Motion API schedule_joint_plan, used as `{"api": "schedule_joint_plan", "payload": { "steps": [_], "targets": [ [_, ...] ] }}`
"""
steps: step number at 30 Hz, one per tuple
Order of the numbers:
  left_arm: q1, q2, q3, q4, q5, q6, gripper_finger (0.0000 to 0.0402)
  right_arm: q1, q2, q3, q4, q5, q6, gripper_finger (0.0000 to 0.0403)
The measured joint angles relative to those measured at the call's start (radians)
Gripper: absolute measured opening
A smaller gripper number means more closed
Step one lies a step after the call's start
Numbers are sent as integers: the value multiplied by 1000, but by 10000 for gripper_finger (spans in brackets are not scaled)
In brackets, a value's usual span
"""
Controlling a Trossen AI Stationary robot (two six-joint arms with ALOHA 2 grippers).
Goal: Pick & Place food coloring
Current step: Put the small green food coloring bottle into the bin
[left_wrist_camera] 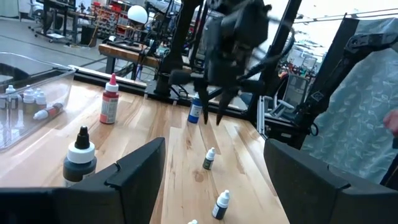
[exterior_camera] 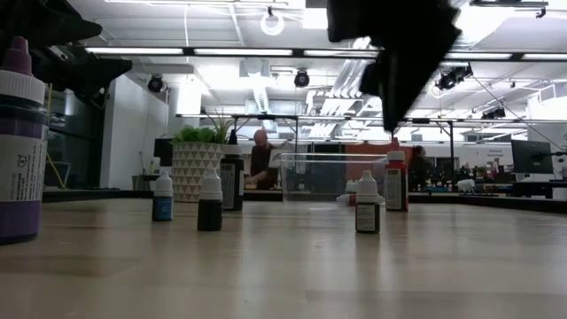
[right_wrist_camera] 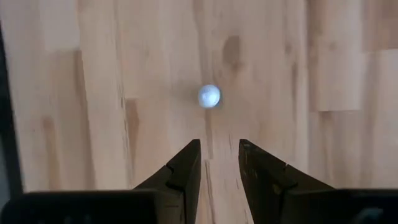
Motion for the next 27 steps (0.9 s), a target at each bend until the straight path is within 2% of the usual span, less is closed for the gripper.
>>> {"api": "schedule_joint_plan", "payload": {
  "steps": [6, 10, 20, 27],
  "targets": [
    [0, 0, 0, 0, 0, 0, 271, 21, -9, -126, 176, -3, -29, 103],
    [0, 0, 0, 0, 0, 0, 271, 20, 0, -130, 198, 17, -32, 126],
    [0, 0, 0, 0, 0, 0, 271, 20, 27, -130, 234, 84, -37, 216],
    [0, 0, 0, 0, 0, 0, 271, 20, 70, -130, 300, 80, -29, 228]
  ]
}}
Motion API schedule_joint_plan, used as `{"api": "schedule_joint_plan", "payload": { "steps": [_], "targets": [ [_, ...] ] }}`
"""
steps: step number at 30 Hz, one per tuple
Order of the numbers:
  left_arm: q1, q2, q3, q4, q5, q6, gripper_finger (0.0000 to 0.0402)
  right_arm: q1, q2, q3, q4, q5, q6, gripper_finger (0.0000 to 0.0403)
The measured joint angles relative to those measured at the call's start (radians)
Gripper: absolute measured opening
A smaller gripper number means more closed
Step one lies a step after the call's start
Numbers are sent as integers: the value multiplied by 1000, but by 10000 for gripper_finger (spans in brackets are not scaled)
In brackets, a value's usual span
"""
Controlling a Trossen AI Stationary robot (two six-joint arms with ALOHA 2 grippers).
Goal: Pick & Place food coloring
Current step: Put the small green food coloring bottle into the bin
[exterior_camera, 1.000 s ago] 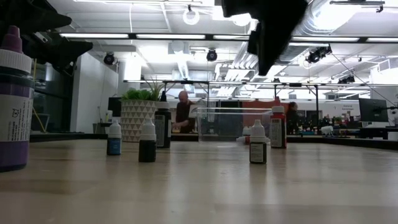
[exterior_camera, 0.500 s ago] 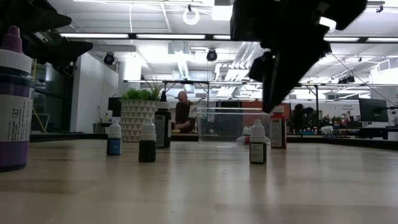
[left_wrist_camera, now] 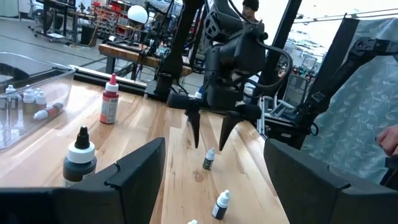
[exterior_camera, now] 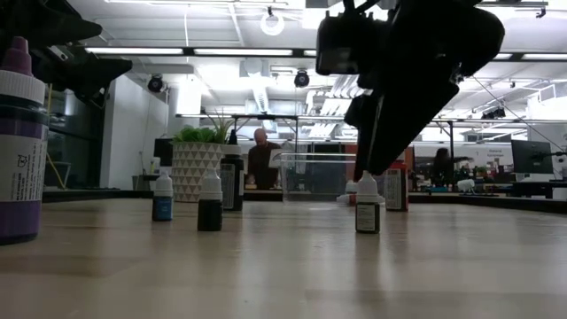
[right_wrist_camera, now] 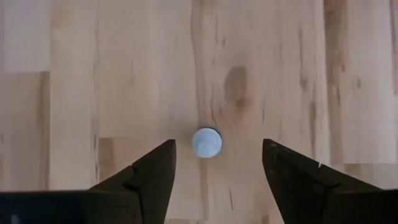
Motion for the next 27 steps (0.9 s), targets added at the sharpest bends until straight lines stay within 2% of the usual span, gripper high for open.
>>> {"api": "schedule_joint_plan", "payload": {
  "steps": [4, 13, 27],
  "targets": [
    [0, 0, 0, 0, 0, 0, 271, 3, 19, 0, 31, -34, 2, 223],
    [0, 0, 0, 0, 0, 0, 271, 8, 39, 0, 49, -35, 2, 201],
    [0, 0, 0, 0, 0, 0, 271, 8, 39, 0, 33, -33, 2, 118]
  ]
}}
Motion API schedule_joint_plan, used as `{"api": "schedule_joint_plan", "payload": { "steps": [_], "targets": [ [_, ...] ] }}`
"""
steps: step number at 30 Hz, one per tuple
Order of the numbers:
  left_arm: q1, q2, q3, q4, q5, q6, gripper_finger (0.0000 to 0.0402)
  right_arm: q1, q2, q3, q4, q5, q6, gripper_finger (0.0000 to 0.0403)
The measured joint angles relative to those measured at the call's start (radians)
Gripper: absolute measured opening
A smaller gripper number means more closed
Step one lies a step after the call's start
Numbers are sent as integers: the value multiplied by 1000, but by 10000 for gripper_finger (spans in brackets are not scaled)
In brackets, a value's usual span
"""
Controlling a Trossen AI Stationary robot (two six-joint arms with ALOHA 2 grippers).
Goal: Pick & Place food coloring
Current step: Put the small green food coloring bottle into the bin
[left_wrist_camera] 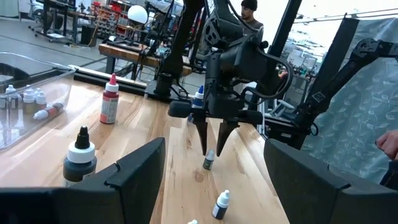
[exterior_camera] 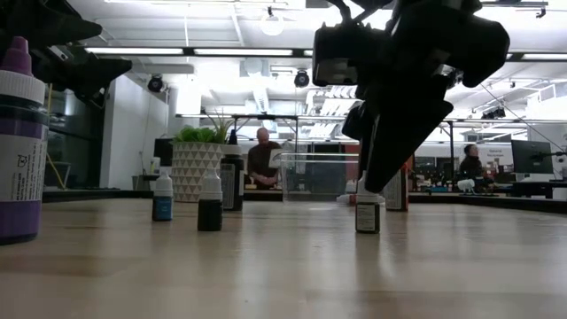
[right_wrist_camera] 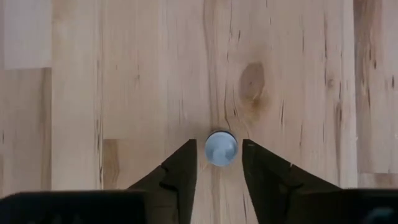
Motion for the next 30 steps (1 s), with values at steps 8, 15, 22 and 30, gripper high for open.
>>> {"api": "schedule_joint_plan", "payload": {
  "steps": [8, 15, 22, 30],
  "targets": [
    [0, 0, 0, 0, 0, 0, 271, 0, 0, 0, 0, -2, 0, 80],
    [0, 0, 0, 0, 0, 0, 271, -2, 0, 0, 0, -2, 28, 56],
    [0, 0, 0, 0, 0, 0, 271, -2, 0, 1, 7, -2, 70, 49],
    [0, 0, 0, 0, 0, 0, 271, -3, 0, 76, -22, 0, 106, 43]
  ]
}}
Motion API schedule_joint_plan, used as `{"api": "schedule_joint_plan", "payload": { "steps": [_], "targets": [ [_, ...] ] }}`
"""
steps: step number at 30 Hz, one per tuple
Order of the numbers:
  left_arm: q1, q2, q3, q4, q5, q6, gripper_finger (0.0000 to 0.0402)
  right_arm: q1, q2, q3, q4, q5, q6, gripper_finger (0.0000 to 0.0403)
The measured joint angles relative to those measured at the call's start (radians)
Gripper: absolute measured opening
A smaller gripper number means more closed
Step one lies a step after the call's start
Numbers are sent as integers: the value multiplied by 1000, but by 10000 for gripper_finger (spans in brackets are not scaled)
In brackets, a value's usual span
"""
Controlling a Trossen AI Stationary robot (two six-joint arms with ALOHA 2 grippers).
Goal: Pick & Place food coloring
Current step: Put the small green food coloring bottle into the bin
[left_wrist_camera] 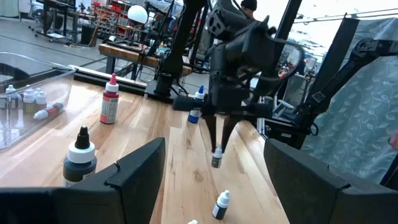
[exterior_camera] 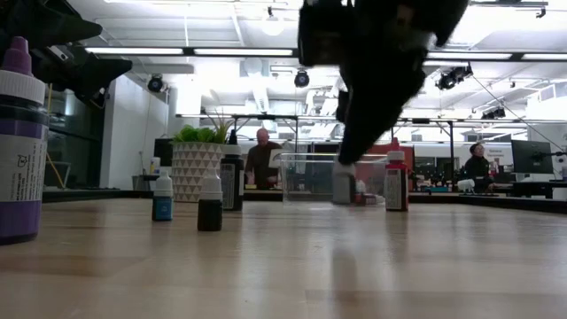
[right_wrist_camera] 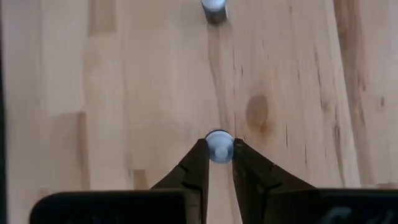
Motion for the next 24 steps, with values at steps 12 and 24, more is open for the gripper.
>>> {"api": "schedule_joint_plan", "payload": {
  "steps": [12, 24],
  "targets": [
    [0, 0, 0, 0, 0, 0, 271, -10, -28, 203, -153, -48, -86, 42],
    [0, 0, 0, 0, 0, 0, 271, -79, -209, 214, -415, 99, -197, 42]
  ]
}}
